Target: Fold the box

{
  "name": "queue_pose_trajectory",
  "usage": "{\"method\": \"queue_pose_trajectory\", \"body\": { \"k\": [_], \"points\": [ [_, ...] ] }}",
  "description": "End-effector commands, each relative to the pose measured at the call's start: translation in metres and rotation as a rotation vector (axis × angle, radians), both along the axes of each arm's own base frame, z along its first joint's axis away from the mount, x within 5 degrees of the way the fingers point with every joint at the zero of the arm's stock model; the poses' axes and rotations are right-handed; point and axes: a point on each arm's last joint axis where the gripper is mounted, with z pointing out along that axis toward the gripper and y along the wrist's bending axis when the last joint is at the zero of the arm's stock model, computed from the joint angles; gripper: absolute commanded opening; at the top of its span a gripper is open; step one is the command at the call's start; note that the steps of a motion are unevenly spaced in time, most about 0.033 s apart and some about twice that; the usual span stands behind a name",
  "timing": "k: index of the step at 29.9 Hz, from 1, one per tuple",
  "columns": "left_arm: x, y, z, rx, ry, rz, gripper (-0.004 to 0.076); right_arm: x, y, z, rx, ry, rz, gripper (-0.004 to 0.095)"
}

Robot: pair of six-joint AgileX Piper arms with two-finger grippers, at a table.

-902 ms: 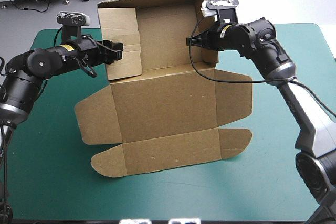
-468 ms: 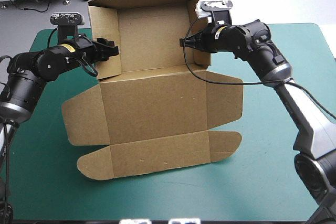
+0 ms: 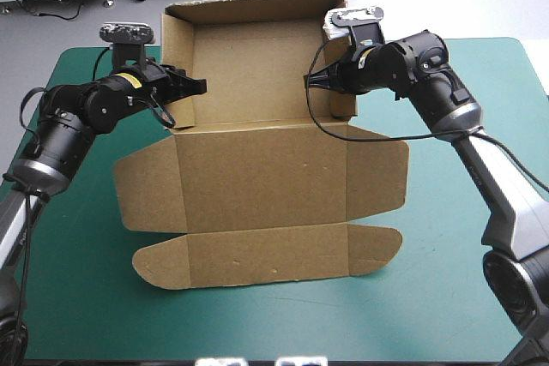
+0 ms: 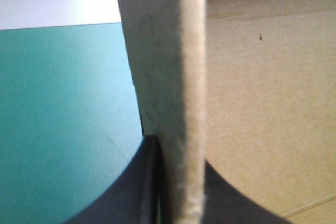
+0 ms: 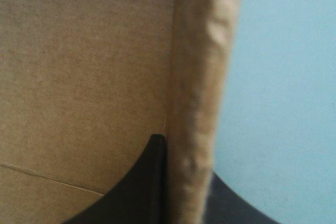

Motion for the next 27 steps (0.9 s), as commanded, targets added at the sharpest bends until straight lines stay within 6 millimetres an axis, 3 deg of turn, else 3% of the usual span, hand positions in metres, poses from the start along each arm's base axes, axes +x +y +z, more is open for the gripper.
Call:
{"method": "queue_pose_trajectory", "body": {
  "k": [1,9,16,23,27],
  "points": [
    [-0.009,-0.022,0.025,-0.132,-0.106,-0.055,-0.0006,-0.014,0.002,0.018,0.01,-0.022,0.06,-0.0023],
    [0.004,-0.035,-0.025,-0.026,0.191,-0.107,-0.0006,-0.005,0.002,-0.03,-0.188,0.244,0.073,-0.0024],
    [0.014,-0.041,-0.063,0.043,0.403,-0.131,-0.0006,0.001,0.015,-0.047,-0.128,0.324,0.127,-0.0024],
    [0.016,-0.041,-0.08,0.11,0.521,-0.146,-0.0006,0.009,0.023,-0.067,-0.112,0.388,0.134,-0.0024],
    [0.02,-0.042,-0.077,0.122,0.522,-0.148,-0.0006,0.013,0.025,-0.075,-0.114,0.41,0.124,-0.0023]
  ]
}}
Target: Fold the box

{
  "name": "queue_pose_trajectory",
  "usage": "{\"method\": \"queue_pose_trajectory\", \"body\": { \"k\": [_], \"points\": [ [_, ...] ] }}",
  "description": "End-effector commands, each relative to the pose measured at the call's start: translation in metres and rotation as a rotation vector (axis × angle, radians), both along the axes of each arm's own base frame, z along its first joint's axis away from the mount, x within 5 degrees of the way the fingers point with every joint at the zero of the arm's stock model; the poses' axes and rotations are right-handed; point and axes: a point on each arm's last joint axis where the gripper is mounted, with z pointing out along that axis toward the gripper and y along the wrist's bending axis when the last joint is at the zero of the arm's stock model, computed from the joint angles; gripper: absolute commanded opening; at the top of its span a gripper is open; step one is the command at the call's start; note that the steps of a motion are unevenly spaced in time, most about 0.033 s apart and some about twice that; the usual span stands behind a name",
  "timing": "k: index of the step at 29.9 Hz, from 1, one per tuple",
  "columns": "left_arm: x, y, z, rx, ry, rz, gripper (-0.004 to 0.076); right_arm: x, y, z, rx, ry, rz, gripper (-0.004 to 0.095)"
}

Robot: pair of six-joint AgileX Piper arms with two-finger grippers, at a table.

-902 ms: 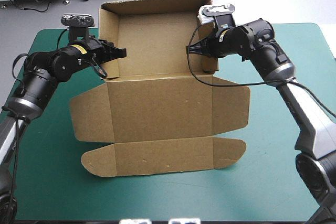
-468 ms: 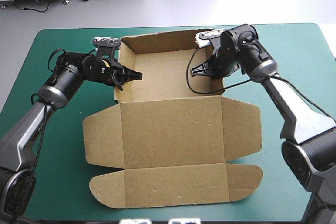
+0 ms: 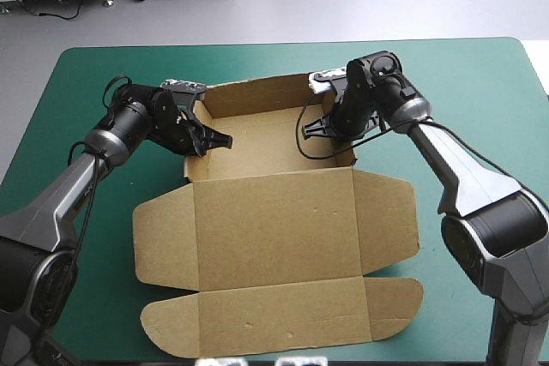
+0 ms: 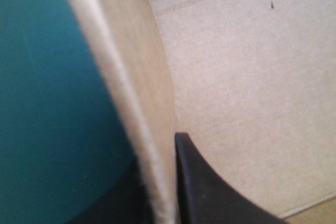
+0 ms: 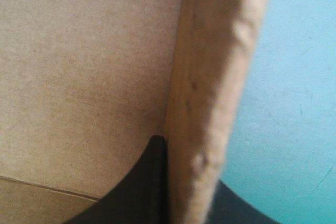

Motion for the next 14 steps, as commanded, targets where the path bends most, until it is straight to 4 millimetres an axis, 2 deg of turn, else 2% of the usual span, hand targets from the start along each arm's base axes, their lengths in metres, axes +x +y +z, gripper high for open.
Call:
{"method": "queue_pose_trajectory", "body": {
  "k": [1,4,10,14],
  "points": [
    [-0.008,-0.015,0.032,-0.108,-0.061,-0.061,-0.0006,-0.013,0.008,0.029,0.101,-0.034,0.057,-0.0023],
    [-0.005,-0.014,0.029,-0.094,-0.051,-0.04,-0.0006,-0.012,0.007,0.027,0.085,-0.036,0.052,-0.0023],
    [0.003,-0.017,0.008,-0.078,0.018,-0.017,-0.0006,-0.009,0.002,0.026,0.028,-0.06,0.04,-0.0024],
    [0.005,-0.018,0.006,-0.076,0.021,-0.017,-0.0006,-0.008,0.001,0.025,0.014,-0.063,0.026,-0.0023]
  ]
}}
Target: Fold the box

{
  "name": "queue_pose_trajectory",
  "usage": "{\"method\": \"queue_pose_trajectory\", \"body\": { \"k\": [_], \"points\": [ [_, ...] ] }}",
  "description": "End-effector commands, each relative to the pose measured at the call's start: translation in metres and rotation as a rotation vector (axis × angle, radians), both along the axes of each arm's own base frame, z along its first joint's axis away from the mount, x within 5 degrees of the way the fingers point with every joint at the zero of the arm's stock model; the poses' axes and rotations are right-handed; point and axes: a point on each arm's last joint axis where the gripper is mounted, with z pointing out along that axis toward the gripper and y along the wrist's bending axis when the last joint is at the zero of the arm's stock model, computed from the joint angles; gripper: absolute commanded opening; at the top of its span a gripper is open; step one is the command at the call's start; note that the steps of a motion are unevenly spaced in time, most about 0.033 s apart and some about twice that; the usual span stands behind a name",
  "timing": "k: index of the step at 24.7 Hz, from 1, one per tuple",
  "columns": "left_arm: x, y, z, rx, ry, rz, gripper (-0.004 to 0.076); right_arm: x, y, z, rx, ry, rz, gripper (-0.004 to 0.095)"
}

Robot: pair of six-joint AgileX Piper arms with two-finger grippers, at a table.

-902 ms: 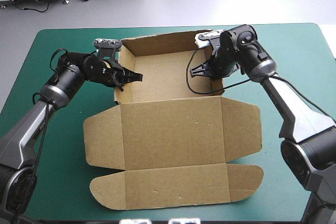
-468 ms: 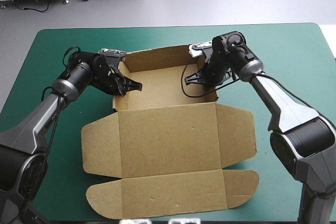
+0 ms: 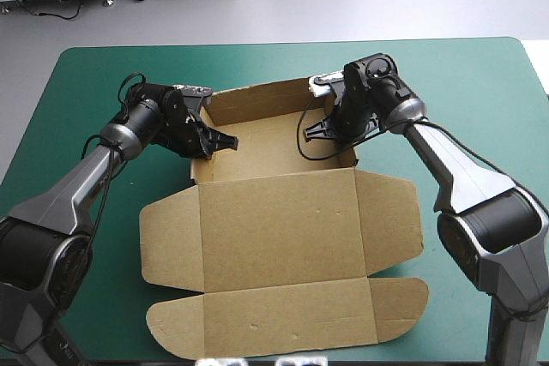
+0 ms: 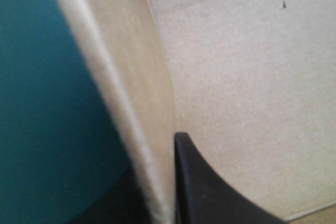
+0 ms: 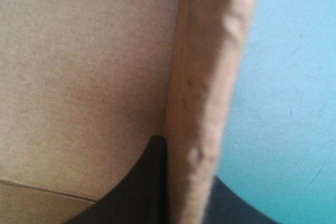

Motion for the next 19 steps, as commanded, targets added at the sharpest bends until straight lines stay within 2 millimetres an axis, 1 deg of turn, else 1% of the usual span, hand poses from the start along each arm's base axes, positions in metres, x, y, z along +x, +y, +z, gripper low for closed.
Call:
{"method": "queue_pose_trajectory", "body": {
  "k": [1,14,16,18,19],
  "points": [
    [-0.009,-0.011,0.028,-0.081,-0.06,-0.048,-0.0006,-0.012,0.002,0.032,0.052,-0.064,0.037,-0.0023],
    [-0.007,-0.011,0.025,-0.07,-0.057,-0.053,-0.0006,-0.004,0.007,0.013,0.038,-0.02,0.036,-0.0024],
    [-0.007,-0.012,0.025,-0.07,-0.061,-0.063,-0.0004,-0.004,0.009,0.011,0.051,-0.01,0.058,-0.0022],
    [-0.008,-0.011,0.025,-0.059,-0.054,-0.087,0.0004,-0.004,0.01,0.011,0.064,-0.002,0.058,0.0003],
    [-0.01,-0.011,0.025,-0.055,-0.046,-0.095,0.0017,-0.005,0.011,0.011,0.071,0.0,0.063,0.0056]
  ]
}}
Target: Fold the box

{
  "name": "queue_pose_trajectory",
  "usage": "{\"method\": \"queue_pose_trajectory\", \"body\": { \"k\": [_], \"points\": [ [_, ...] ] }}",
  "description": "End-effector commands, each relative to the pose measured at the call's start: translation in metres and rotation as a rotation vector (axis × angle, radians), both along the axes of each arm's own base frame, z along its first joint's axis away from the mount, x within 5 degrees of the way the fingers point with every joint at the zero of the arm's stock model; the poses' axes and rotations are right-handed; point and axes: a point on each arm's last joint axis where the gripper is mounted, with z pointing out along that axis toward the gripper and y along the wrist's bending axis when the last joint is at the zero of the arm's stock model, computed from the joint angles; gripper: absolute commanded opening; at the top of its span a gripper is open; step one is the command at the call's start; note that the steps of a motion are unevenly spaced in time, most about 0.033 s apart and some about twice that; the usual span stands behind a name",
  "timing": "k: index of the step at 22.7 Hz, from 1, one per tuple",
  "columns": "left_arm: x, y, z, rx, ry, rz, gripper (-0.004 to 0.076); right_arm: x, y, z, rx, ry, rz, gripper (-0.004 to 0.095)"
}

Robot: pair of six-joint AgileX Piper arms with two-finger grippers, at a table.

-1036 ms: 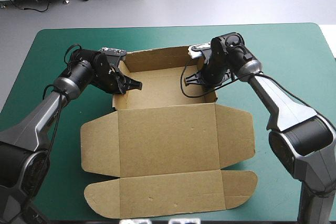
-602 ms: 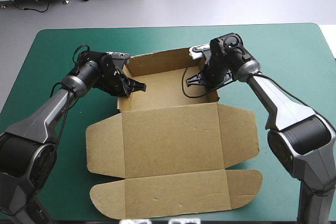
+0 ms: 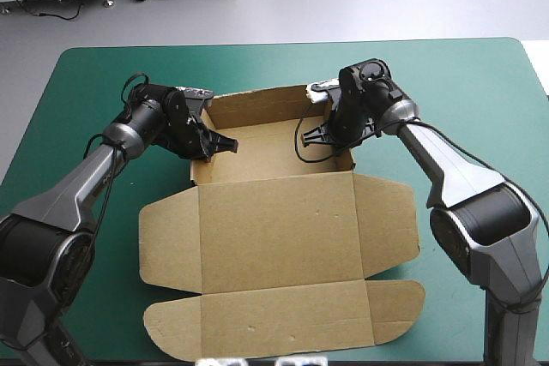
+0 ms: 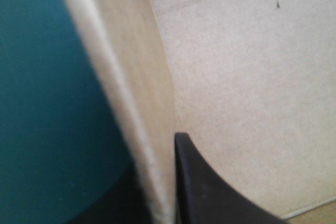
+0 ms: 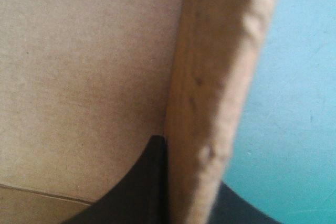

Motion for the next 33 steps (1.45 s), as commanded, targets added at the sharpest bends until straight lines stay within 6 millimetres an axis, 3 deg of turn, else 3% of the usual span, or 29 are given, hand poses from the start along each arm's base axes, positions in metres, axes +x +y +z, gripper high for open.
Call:
{"method": "queue_pose_trajectory", "body": {
  "k": [1,2,5,7,12,14,20,24,28,33],
  "points": [
    [-0.012,-0.01,0.03,-0.072,-0.049,-0.077,0.0032,-0.011,0.006,0.031,0.079,-0.049,0.056,0.0136],
    [-0.012,-0.01,0.03,-0.069,-0.049,-0.085,0.0045,-0.011,0.006,0.031,0.081,-0.048,0.056,0.0211],
    [-0.014,-0.01,0.029,-0.051,-0.035,-0.125,0.0136,-0.011,0.006,0.031,0.08,-0.049,0.058,0.0563],
    [-0.016,-0.007,0.027,-0.006,-0.013,-0.149,0.0243,-0.011,0.006,0.031,0.077,-0.05,0.059,0.0691],
    [-0.02,0.001,0.028,0.079,0.018,-0.169,0.0468,-0.011,0.005,0.031,0.07,-0.055,0.076,0.0698],
    [-0.021,0.003,0.029,0.091,0.011,-0.168,0.0524,-0.011,0.005,0.031,0.063,-0.058,0.078,0.0698],
    [-0.021,0.006,0.035,0.12,-0.014,-0.153,0.0547,-0.009,0.001,0.031,0.021,-0.079,0.098,0.0698],
    [-0.025,0.011,0.061,0.097,-0.148,-0.12,0.0547,-0.006,-0.012,0.039,0.03,-0.097,0.083,0.0698],
    [-0.035,0.015,0.09,0.066,-0.296,-0.102,0.0547,-0.012,-0.027,0.063,0.056,-0.151,0.086,0.0698],
    [-0.067,0.032,0.146,0.067,-0.539,-0.094,0.0536,-0.046,-0.051,0.129,0.073,-0.329,0.105,0.0697]
  ]
}}
